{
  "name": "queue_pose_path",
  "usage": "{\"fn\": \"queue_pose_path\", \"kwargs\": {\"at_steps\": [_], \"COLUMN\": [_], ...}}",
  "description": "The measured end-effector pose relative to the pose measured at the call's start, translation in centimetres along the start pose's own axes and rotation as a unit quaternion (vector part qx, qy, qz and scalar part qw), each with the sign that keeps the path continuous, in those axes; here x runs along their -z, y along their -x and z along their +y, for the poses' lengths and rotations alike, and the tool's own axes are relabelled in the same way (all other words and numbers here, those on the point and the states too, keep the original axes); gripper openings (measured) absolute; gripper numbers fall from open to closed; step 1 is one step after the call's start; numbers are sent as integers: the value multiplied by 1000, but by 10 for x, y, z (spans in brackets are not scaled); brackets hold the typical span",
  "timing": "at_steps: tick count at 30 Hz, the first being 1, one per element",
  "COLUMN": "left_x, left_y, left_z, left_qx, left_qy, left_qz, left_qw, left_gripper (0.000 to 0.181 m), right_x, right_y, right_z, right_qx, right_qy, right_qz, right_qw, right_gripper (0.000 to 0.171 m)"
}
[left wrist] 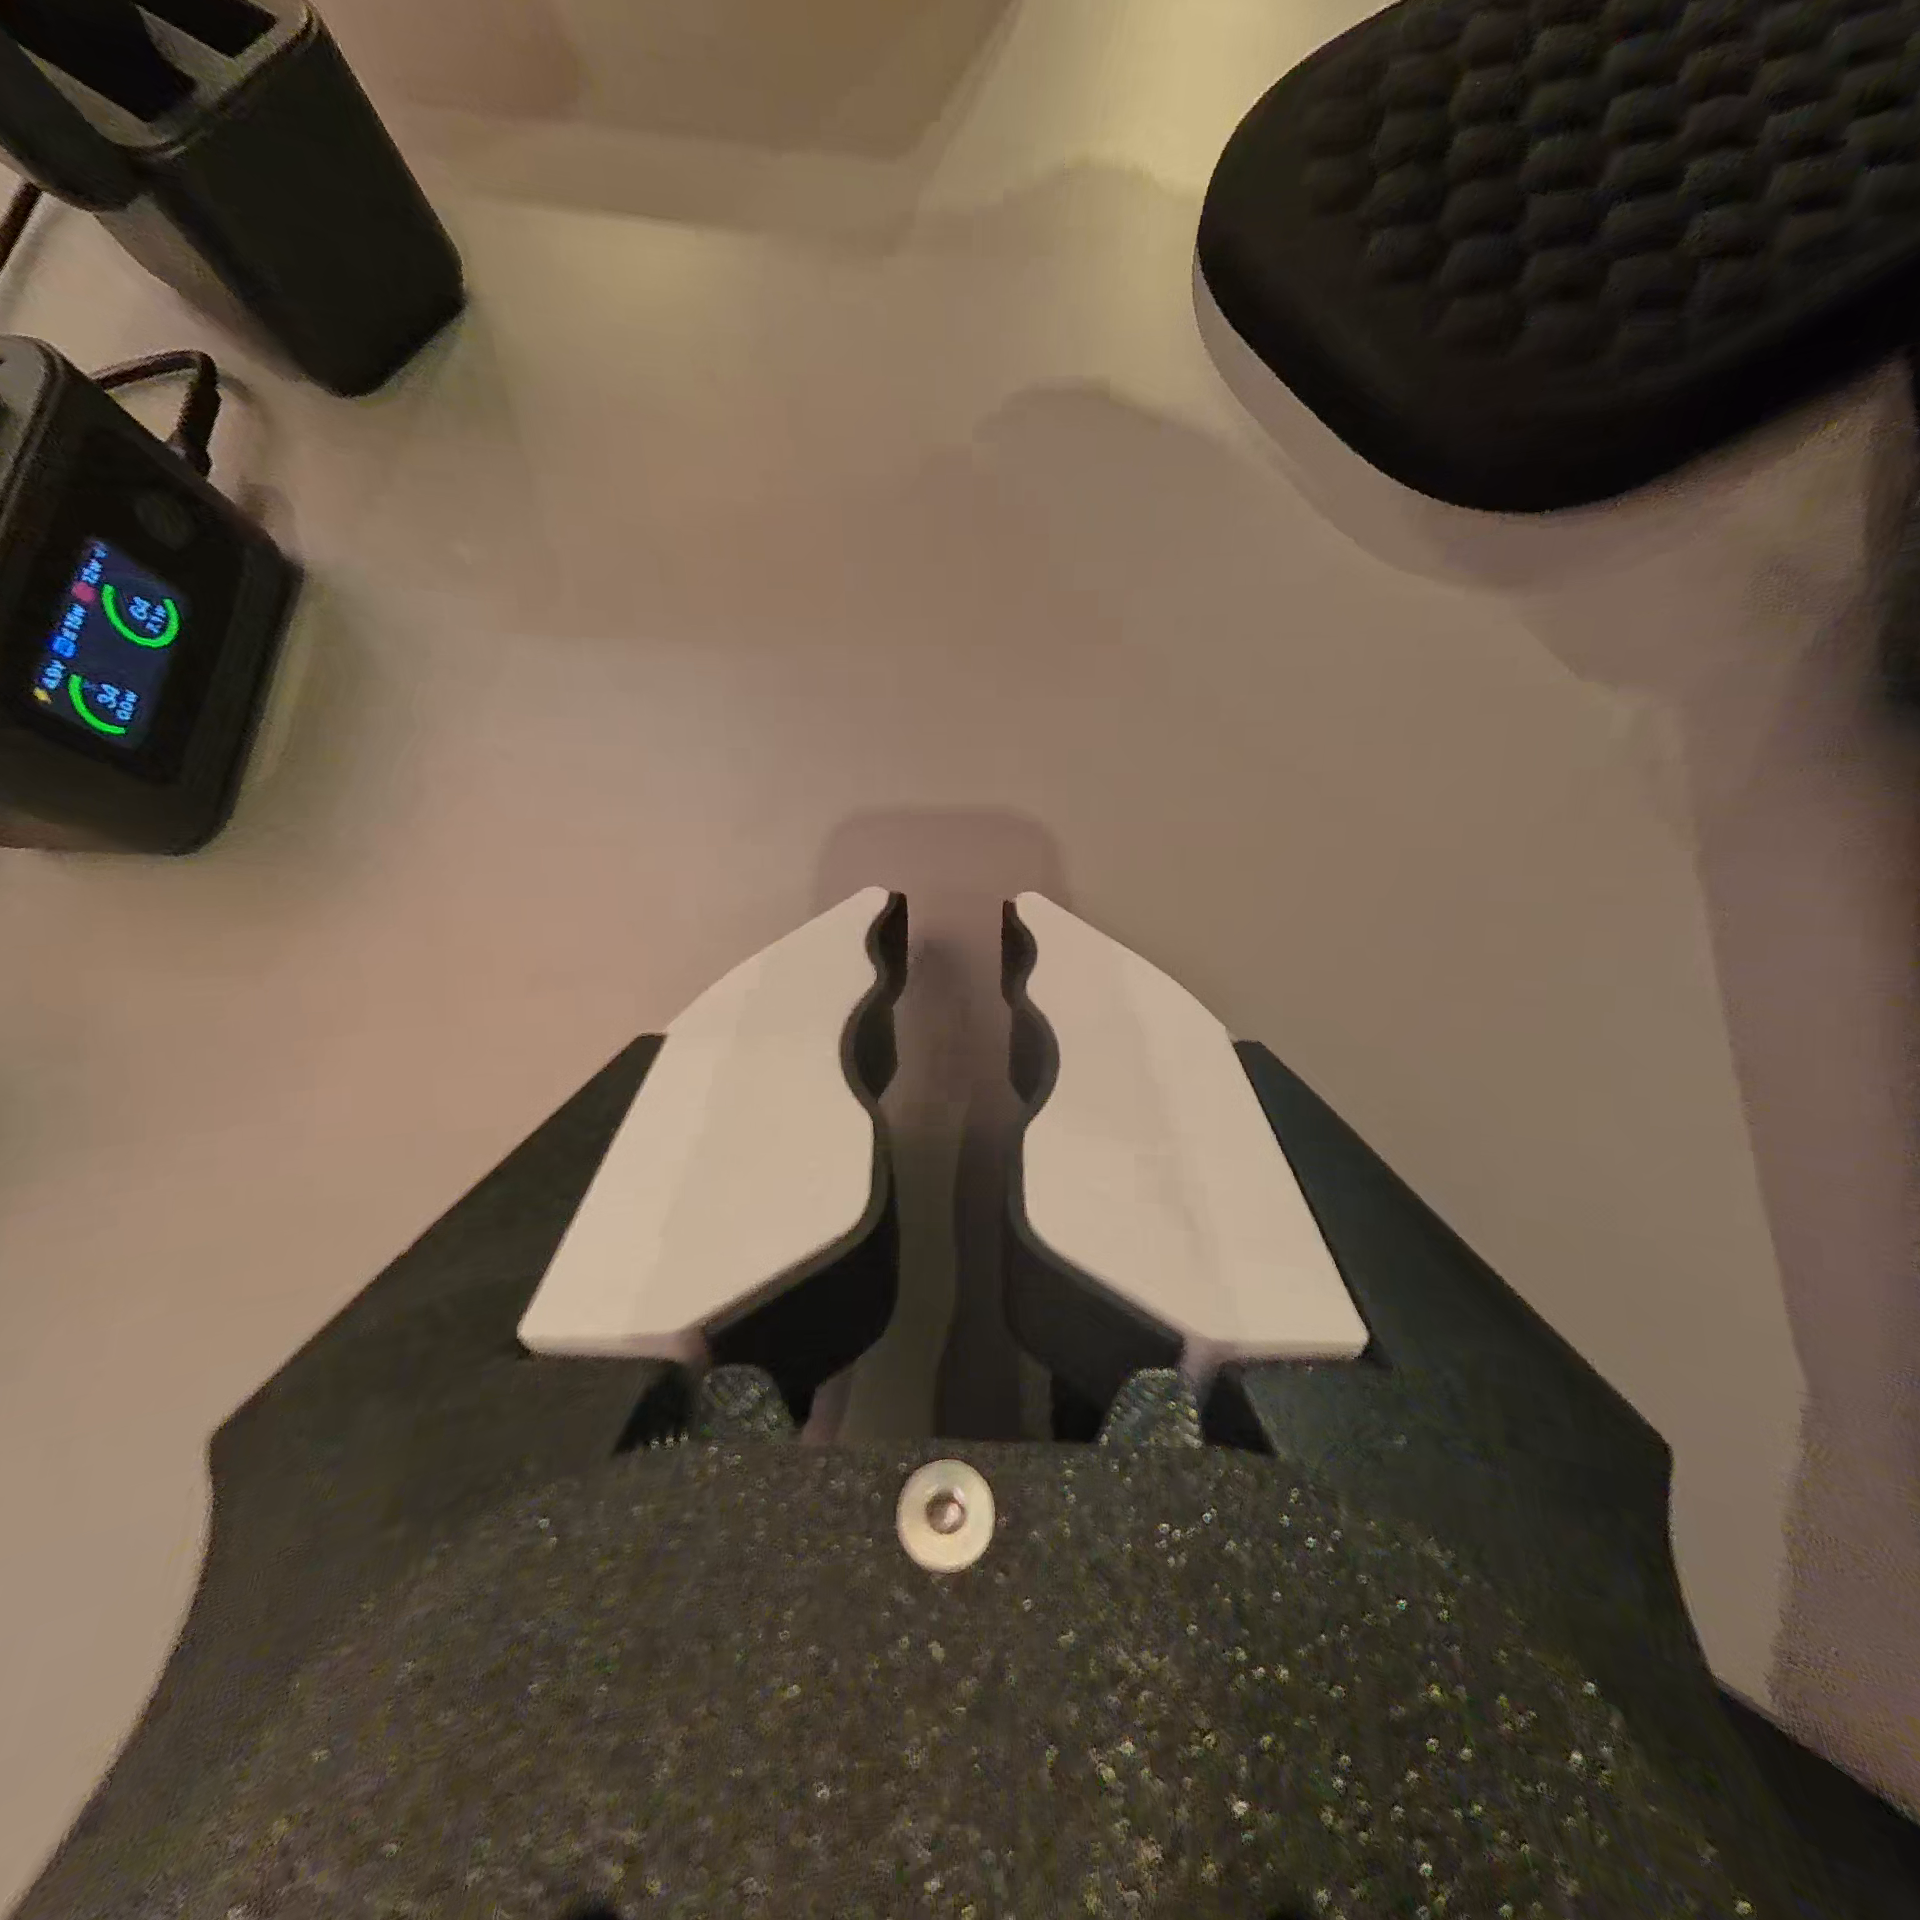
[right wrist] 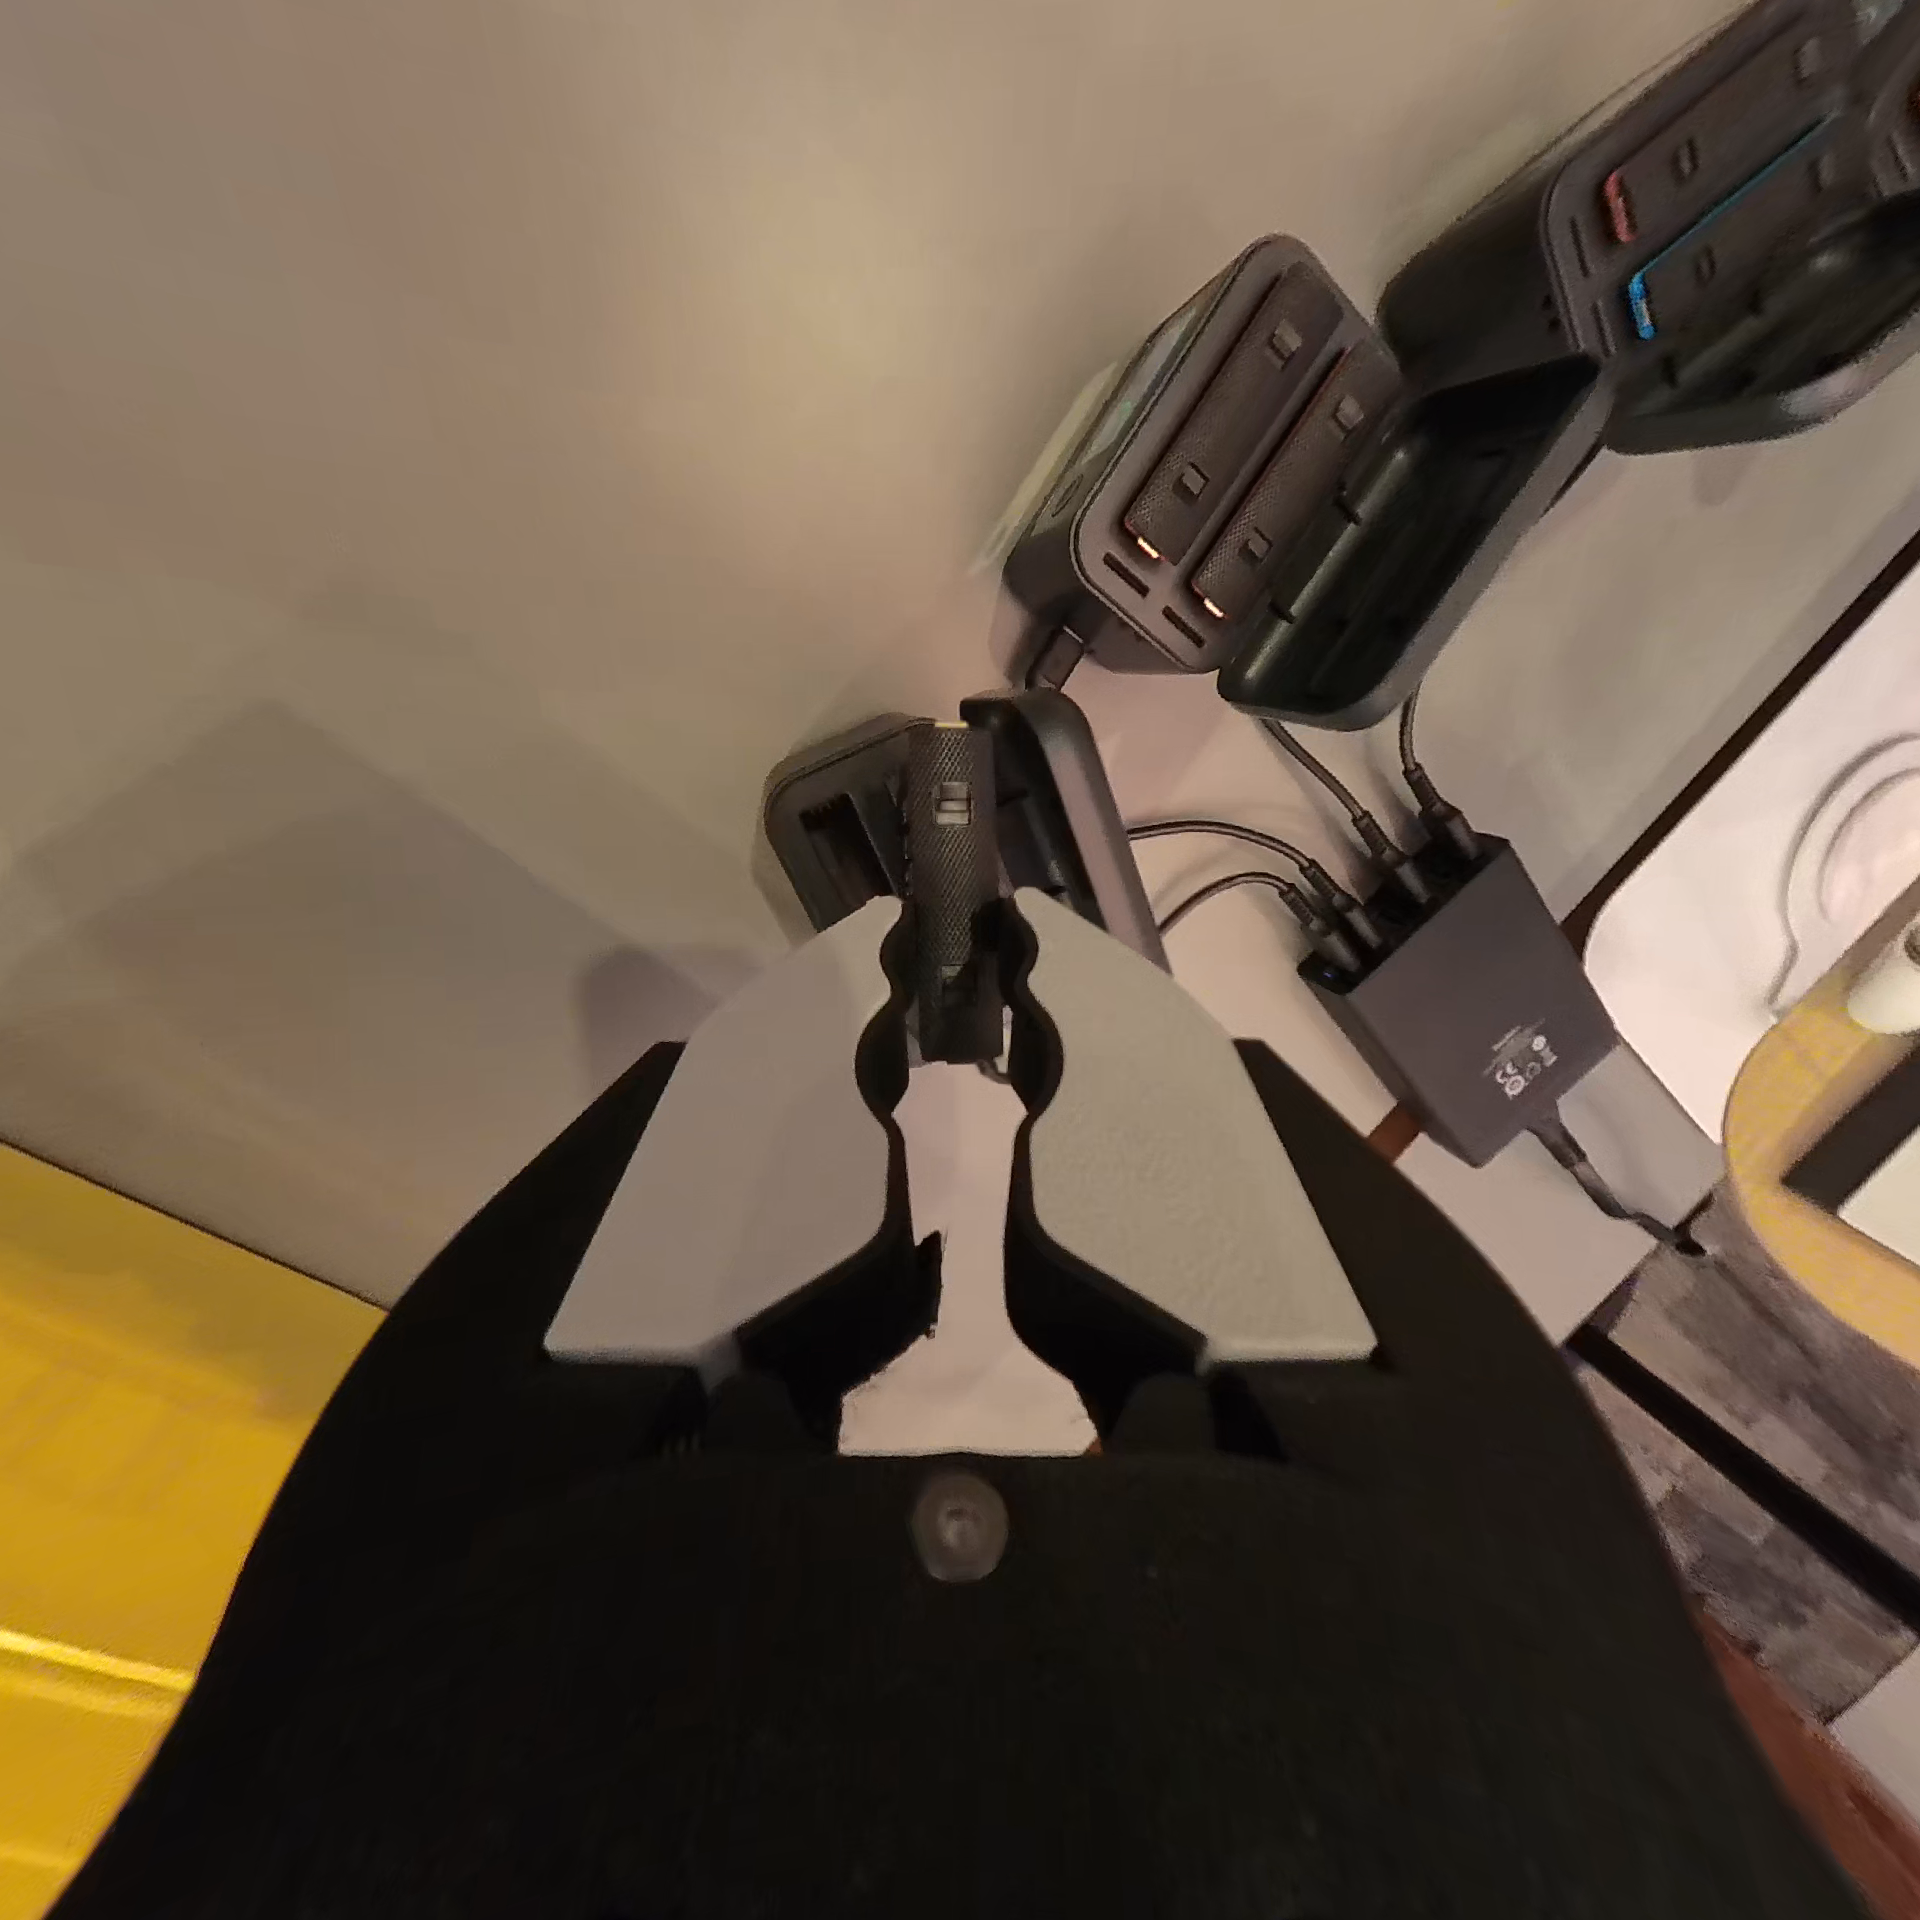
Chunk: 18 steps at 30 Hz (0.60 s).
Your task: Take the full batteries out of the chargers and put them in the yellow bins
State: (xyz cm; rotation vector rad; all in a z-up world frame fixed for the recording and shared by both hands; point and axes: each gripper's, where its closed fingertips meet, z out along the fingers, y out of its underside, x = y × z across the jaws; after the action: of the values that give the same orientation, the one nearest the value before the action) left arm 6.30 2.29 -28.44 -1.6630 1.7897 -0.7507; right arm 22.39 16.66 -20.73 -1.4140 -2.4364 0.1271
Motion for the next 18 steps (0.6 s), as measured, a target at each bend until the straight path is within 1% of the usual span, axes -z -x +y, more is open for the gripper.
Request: {"fn": "queue_pose_path", "kwargs": {"at_steps": [4, 9, 18], "left_x": [-2, -2, -3], "left_y": [-1, -1, -2], "left_z": [2, 2, 4], "left_qx": [3, -10, -6], "left_qy": [10, 10, 18], "left_qz": [6, -4, 3], "left_qw": [1000, 1000, 1000], "left_gripper": [17, 17, 17], "right_x": [-2, -6, -13], "right_y": [-3, -6, -9], "right_z": [2, 0, -10], "right_qx": [23, 43, 68], "right_qy": [-3, -7, -28], "right_qz": [-22, -46, -43], "right_qw": [999, 998, 996], "right_gripper": [14, 14, 14]}}
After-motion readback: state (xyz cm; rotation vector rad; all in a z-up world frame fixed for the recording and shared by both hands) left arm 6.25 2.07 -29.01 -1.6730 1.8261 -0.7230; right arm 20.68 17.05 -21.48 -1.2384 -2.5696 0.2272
